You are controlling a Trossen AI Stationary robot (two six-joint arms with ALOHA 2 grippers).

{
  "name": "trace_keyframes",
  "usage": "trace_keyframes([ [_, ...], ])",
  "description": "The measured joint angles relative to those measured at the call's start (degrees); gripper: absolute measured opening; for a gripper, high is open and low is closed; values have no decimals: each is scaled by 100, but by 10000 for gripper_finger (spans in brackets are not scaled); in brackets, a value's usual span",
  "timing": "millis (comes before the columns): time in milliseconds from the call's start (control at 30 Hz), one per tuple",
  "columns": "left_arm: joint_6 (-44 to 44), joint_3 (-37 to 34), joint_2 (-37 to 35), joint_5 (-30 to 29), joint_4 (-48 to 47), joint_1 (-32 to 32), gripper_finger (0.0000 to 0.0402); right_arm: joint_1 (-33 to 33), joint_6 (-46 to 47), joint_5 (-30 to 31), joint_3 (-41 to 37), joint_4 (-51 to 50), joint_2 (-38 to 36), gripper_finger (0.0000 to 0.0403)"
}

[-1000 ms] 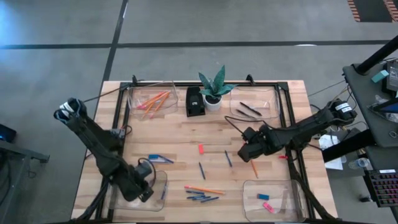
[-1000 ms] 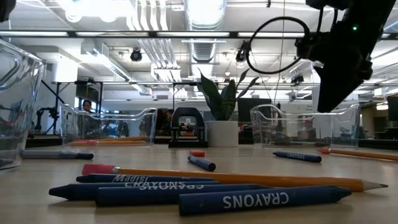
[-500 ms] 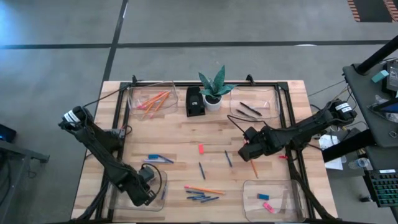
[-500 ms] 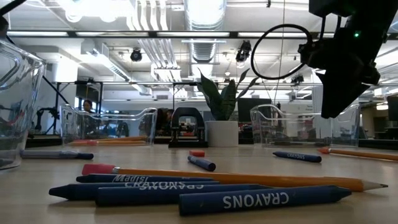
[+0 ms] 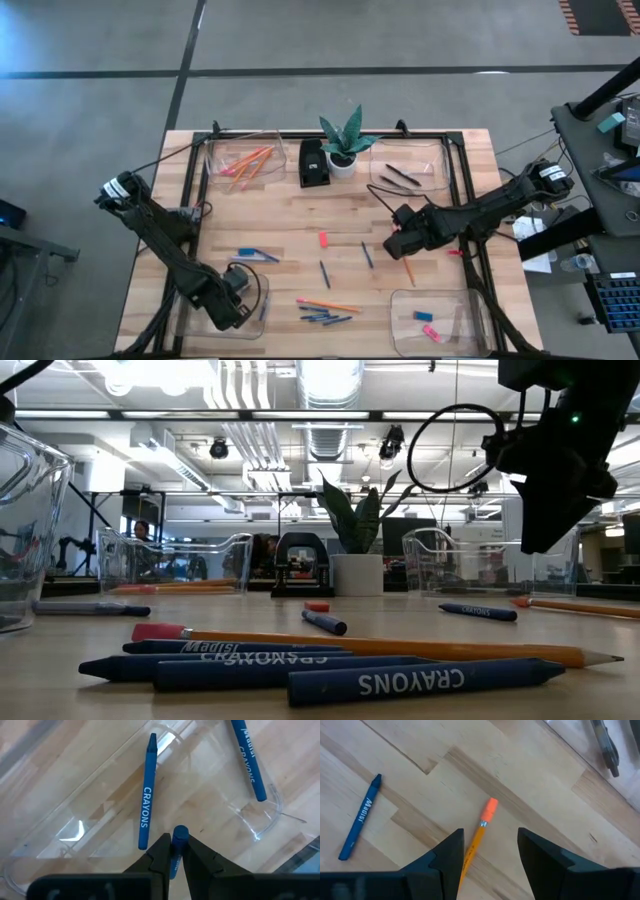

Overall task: Sort crayons/erasers/pens/pencils in bins
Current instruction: Put the blue crayon into the bottom left transparent bin, then put the orange pencil into the top left transparent bin

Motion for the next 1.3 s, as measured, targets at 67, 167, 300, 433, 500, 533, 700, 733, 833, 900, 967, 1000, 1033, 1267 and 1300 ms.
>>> trace_keyframes([
  [67, 1, 0, -7, 18, 50, 0, 27, 0, 41, -4, -11, 1, 2, 176],
  [167, 2, 0, -7, 47, 100, 0, 27, 0, 106, -7, -14, 25, 2, 176],
  [300, 31, -34, -11, 41, 98, 13, 27, 0, 96, -7, -17, 153, 2, 176],
  [433, -242, -102, -12, 93, 83, 35, 27, 0, 79, -7, -17, 153, 2, 176],
  [500, -278, -101, -12, 130, 91, 35, 24, 0, 71, -7, -17, 154, 2, 176],
  [533, -282, -96, -12, 130, 85, 33, 22, 0, 54, -7, -17, 153, 2, 176],
  [700, -288, -81, -12, -71, 123, 35, 32, 0, 33, -7, -17, 153, 2, 176],
  [733, -286, -81, -12, -79, 161, 35, 39, 0, 32, -7, -17, 153, 2, 176],
  [833, -277, -81, -12, -93, 281, 35, 66, 0, 30, -7, -17, 151, 2, 176],
  [900, -271, -81, -12, -95, 303, 35, 86, 0, -8, -7, -17, 151, 2, 176],
  [967, -271, -81, -12, -95, 299, 35, 105, 0, -14, -7, -17, 151, 2, 176],
  [1000, -255, -81, -12, -95, 290, 35, 114, 0, -1, -10, -17, 151, 2, 176],
  [1033, -271, -81, -19, -92, 279, 35, 122, 0, 43, -33, -17, 151, 2, 176],
  [1267, -453, 89, -241, -83, 228, -1, 139, 26, 440, -465, -59, 158, 48, 176],
  [1300, -405, 144, -302, -122, 230, -7, 139, 26, 467, -474, -60, 170, 63, 176],
])
